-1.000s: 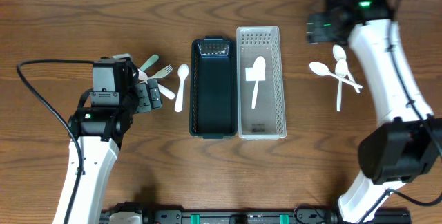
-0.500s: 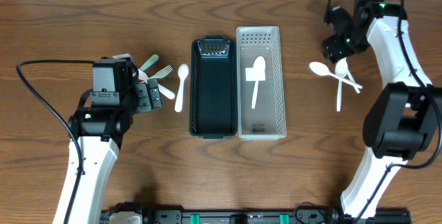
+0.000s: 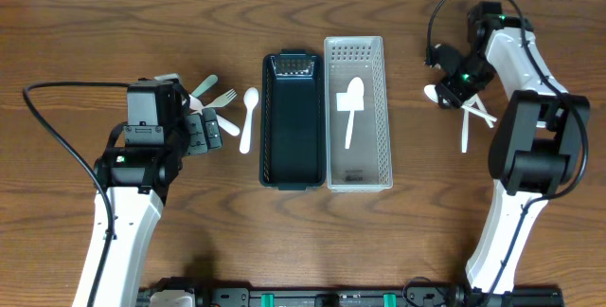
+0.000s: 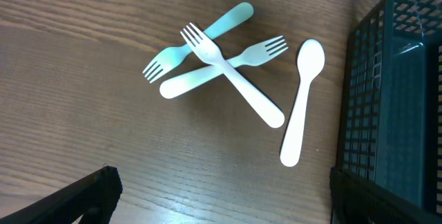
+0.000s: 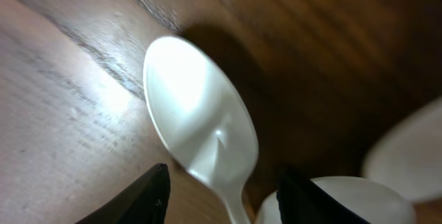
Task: Pack container
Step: 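Return right gripper to the spoons and grasp another white spoon, then place the second spoon into the white tray and release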
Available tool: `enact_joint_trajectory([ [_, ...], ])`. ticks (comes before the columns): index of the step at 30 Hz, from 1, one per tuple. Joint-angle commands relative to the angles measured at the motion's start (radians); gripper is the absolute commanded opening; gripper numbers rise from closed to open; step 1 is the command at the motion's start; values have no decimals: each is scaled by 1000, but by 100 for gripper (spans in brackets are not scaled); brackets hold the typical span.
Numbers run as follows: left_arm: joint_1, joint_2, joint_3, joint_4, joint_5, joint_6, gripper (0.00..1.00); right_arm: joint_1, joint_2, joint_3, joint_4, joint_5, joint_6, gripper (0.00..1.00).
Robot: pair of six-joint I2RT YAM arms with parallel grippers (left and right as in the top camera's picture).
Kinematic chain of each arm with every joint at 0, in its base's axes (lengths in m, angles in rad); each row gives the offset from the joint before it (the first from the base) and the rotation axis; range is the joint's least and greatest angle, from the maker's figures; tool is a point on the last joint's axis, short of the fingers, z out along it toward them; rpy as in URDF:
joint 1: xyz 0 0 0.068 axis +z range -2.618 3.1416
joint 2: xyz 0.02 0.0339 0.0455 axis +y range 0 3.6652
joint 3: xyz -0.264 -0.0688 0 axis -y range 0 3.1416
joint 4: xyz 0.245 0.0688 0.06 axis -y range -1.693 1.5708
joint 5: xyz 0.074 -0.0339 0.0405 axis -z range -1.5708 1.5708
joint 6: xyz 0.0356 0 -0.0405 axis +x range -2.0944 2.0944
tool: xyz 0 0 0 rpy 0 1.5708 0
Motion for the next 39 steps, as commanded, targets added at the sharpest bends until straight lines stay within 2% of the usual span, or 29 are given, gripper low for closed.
enact_joint_trajectory([
  [1,4,2,19,0,-5,0,98,10,28,-3,-1,4,7,49],
  [10,4,2,19,0,-5,0,98,18,28,-5,-23,8,107,20],
  [16,4,2,19,0,-5,0,98,46,-43,24,-42,-35,252,15],
  [19,4,2,19,0,-5,-1,98,79,-123,67,-73,-116,370,2],
  [24,4,2,19,0,-5,0,98,159,-281,115,-83,-378,613,1],
  [26,4,2,19,0,-5,0,98,208,-325,115,-57,-391,732,1],
  [29,4,2,19,0,-5,0,98,305,-346,115,-29,-355,860,2],
  [36,4,2,19,0,-5,0,98,507,-297,40,9,-113,1243,1],
  [39,4,2,19,0,-5,-1,98,548,-286,-16,85,-58,1280,1],
])
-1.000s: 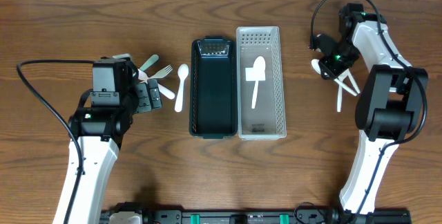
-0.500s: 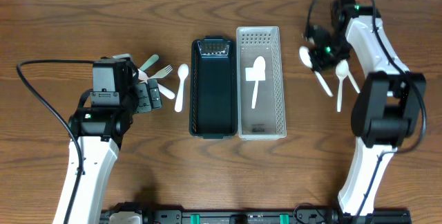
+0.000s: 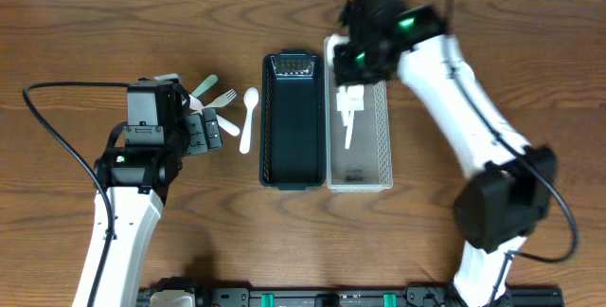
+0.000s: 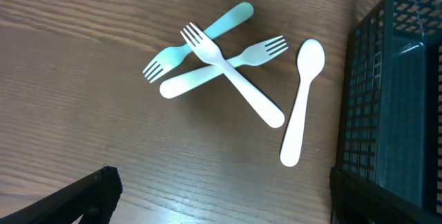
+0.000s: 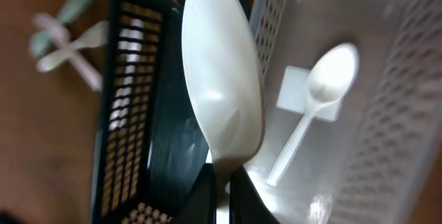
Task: Pack container
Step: 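Place the second spoon into the white tray and release, then grasp a third white spoon with the right gripper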
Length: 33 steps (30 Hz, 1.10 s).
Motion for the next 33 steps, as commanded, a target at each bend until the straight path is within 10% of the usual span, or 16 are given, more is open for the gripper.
enact_joint_trajectory([
  [1,4,2,19,0,-5,-1,98,31,23,-61,50,121,162,1],
  [12,4,2,19,0,-5,-1,98,11,29,-85,76,132,130,3],
  [15,4,2,19,0,-5,-1,98,11,42,-90,66,132,128,39],
  [21,4,2,19,0,-5,-1,98,-36,5,-72,84,195,44,18],
  [26,4,2,19,0,-5,-1,98,-197,-63,-66,74,418,-40,56],
  [33,4,2,19,0,-5,-1,98,-502,-5,-103,15,415,-90,59],
])
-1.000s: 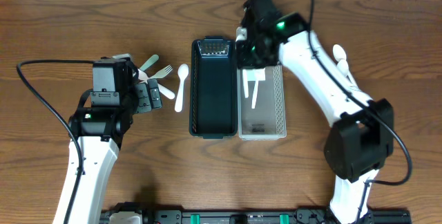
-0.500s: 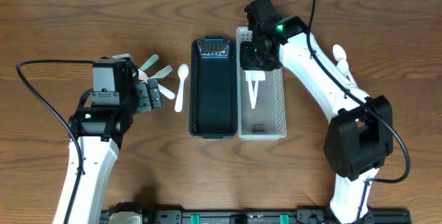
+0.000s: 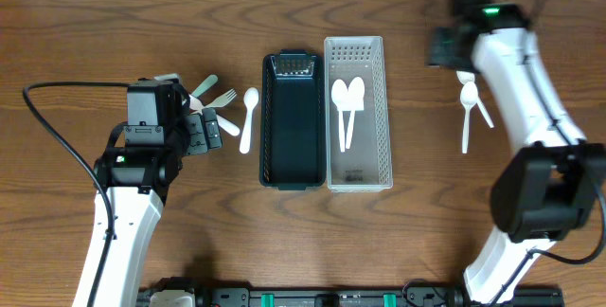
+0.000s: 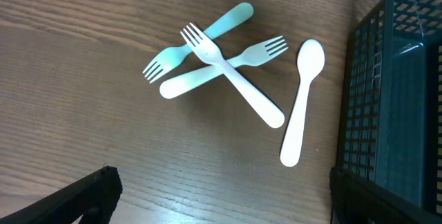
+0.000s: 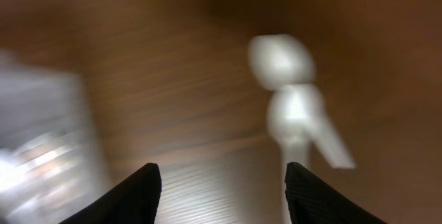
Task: Pack container
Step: 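Grasp a third white spoon with the right gripper, then lower the third spoon into the white tray and release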
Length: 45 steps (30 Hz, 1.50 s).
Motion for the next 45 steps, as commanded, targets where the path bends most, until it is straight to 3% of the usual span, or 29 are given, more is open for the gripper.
enact_joint_trajectory([
  [1,4,2,19,0,-5,-1,98,-124,39,-31,-19,-50,-40,57],
  [4,4,2,19,0,-5,-1,98,-200,79,-77,-20,-202,-35,49],
  [6,4,2,19,0,-5,-1,98,-217,96,-106,-19,-243,-35,51],
  [17,4,2,19,0,-5,-1,98,-180,103,-273,100,-231,-35,55],
  [24,4,2,19,0,-5,-1,98,-179,104,-366,188,-197,-28,47],
  [33,4,2,19,0,-5,-1,98,-176,103,-377,207,-212,-29,23],
  [40,4,2,19,0,-5,-1,98,-166,23,-291,140,-393,-63,1],
  [45,4,2,19,0,-5,-1,98,-97,-121,-219,66,-420,-62,1],
])
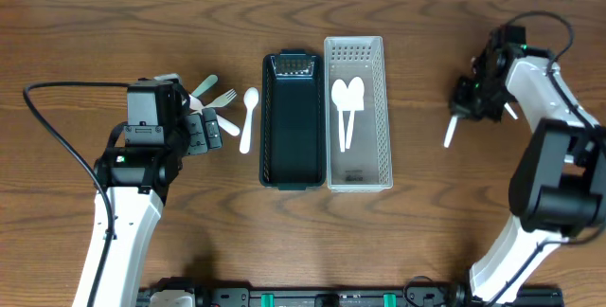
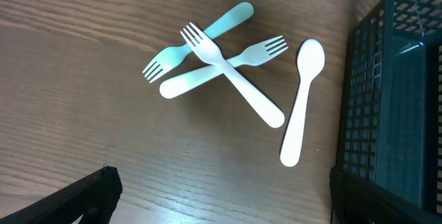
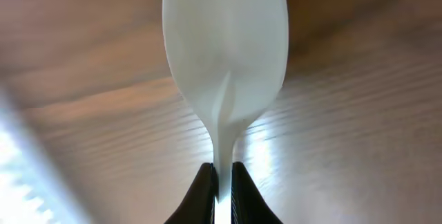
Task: Pack container
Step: 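Lower the third spoon into the white tray and release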
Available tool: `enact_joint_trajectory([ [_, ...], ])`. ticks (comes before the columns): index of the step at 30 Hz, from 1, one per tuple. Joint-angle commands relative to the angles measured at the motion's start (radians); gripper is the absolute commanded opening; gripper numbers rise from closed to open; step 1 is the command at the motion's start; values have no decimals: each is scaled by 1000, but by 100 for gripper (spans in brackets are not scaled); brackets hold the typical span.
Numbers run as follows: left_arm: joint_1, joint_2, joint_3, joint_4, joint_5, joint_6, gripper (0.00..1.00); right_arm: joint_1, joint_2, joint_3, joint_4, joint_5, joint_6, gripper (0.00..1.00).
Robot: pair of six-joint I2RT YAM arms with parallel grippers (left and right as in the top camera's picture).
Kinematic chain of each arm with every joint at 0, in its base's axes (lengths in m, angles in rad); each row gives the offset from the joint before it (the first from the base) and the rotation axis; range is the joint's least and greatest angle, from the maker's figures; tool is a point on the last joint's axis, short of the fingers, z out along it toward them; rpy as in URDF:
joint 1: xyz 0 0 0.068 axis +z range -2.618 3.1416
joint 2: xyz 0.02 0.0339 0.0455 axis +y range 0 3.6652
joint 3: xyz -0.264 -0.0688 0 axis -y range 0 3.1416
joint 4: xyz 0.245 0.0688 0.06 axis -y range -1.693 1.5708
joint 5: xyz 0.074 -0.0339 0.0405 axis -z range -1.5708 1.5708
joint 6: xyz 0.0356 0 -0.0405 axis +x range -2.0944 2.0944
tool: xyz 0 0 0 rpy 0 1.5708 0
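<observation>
My right gripper [image 1: 471, 99] is to the right of the baskets, shut on the handle of a white spoon [image 3: 224, 44]. In the right wrist view the gripper [image 3: 221, 175] pinches the handle and the bowl points away. The handle's tip [image 1: 449, 136] sticks out below the gripper. The light perforated basket [image 1: 379, 136] holds two white spoons [image 1: 346, 99]. Beside it on the left is the dark basket [image 1: 291, 170]. My left gripper [image 2: 221, 200] hangs open over bare wood. It is near three crossed forks [image 2: 221, 61] and a white spoon [image 2: 302, 106].
The two baskets stand side by side in the middle of the table. The dark basket's wall [image 2: 387, 79] is close to the right of my left gripper. Something small and white [image 1: 510, 110] shows beside the right arm. The rest around it is wood table.
My right gripper was open above the spoons lying at the right of the table. Now it is shut on one of them, lower and further right. The left arm has not moved.
First my right gripper stood around a spoon at the right and the light basket held one spoon. Then it held that spoon over the light basket. Then two spoons lay in the basket and the gripper was open at the right again. Now it holds another spoon.
</observation>
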Motion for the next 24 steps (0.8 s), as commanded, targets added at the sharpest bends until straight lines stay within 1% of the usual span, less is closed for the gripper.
enact_joint_trajectory([
  [1,4,2,19,0,-5,0,98,81,-165,68,-13,-64,-5,1],
  [4,4,2,19,0,-5,-1,98,175,-233,67,-13,-63,52,1],
  [7,4,2,19,0,-5,-1,98,283,-239,66,-1,-55,118,1],
  [11,4,2,19,0,-5,0,98,418,-183,24,50,-13,205,1],
  [16,4,2,19,0,-5,0,98,535,-77,3,107,5,218,2],
  [18,4,2,19,0,-5,0,98,545,-66,4,142,24,199,15],
  [20,4,2,19,0,-5,0,98,529,-80,18,169,25,145,25],
  [21,4,2,19,0,-5,-1,98,515,-87,30,174,39,128,31],
  [22,4,2,19,0,-5,-1,98,494,-97,47,175,70,110,35],
  [24,4,2,19,0,-5,-1,98,443,-116,74,178,166,75,38],
])
